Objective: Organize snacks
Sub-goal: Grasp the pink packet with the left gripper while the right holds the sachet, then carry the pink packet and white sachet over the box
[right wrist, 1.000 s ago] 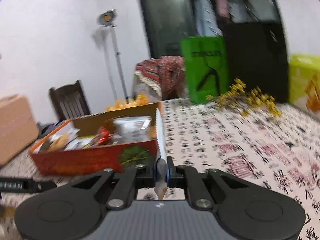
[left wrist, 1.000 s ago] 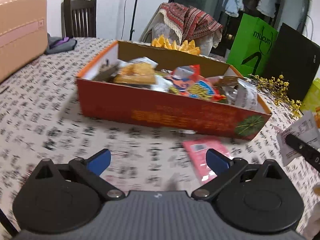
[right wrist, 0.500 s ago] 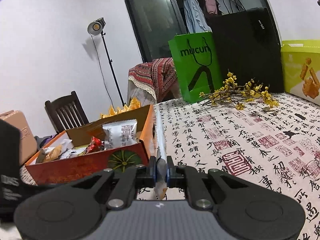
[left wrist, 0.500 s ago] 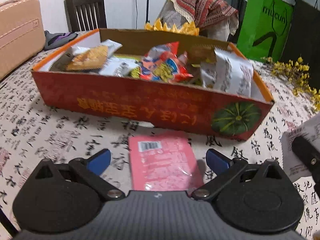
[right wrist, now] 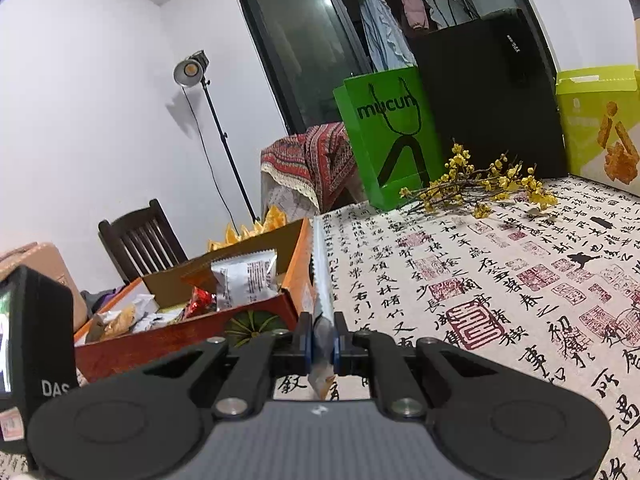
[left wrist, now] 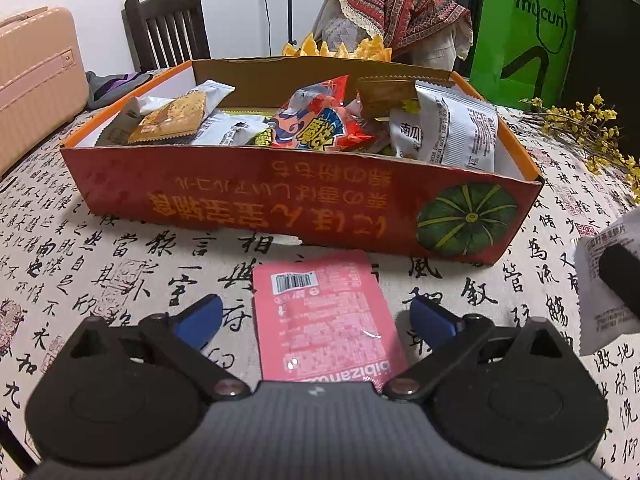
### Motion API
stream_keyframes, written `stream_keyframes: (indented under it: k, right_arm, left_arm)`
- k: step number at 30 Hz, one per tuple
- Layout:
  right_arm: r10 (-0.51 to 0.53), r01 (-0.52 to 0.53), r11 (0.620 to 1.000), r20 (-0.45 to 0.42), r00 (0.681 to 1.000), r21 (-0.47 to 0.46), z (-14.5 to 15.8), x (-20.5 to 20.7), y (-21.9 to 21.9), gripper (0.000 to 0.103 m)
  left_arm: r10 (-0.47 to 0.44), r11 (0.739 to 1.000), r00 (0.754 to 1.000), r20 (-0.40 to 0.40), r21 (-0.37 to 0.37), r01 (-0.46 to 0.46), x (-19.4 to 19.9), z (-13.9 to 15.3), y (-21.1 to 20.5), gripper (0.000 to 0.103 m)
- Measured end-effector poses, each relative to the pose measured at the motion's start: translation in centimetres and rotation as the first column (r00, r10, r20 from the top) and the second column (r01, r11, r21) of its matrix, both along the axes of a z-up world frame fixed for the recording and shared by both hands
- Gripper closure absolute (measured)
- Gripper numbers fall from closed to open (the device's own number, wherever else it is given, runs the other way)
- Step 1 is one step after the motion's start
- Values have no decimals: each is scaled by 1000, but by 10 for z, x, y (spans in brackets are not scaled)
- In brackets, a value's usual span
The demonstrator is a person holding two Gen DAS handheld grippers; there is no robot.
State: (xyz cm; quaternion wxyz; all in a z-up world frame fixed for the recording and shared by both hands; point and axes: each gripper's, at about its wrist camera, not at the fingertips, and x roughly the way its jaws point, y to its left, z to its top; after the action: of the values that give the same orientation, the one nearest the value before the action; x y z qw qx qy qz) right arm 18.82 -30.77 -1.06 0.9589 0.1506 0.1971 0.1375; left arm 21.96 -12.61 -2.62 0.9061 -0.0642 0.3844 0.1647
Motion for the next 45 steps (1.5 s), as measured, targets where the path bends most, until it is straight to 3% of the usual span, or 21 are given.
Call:
stream_keyframes:
  k: [4, 11, 17, 25, 31, 45]
  right_arm:
    - [-5, 5, 1000, -7, 1000, -11, -1, 0, 1, 94]
    - [9, -8, 999, 19, 1000, -33, 1, -7, 6, 94]
    - [32, -30, 998, 44, 999, -47, 6, -16, 12, 94]
    - [48, -47, 998, 27, 998, -47, 12, -27, 25, 94]
    - [69, -65, 996, 74, 995, -59, 29, -29, 44, 94]
    - [103, -93, 992, 114, 988, -89, 71, 3, 98, 94]
  left_arm:
    - [-60, 998, 998, 34, 14, 59, -6, 2, 0, 29]
    - [-116, 992, 992, 50, -51, 119, -17, 8, 14, 29]
    - [-161, 985, 983, 93, -52, 166, -39, 20, 30, 29]
    - [-235, 968, 949, 208, -38, 248, -70, 49, 53, 29]
    - [-259, 961, 925, 277, -21, 276, -83, 70, 70, 29]
    - [-231, 965, 896, 380, -27, 260, -52, 113, 123, 29]
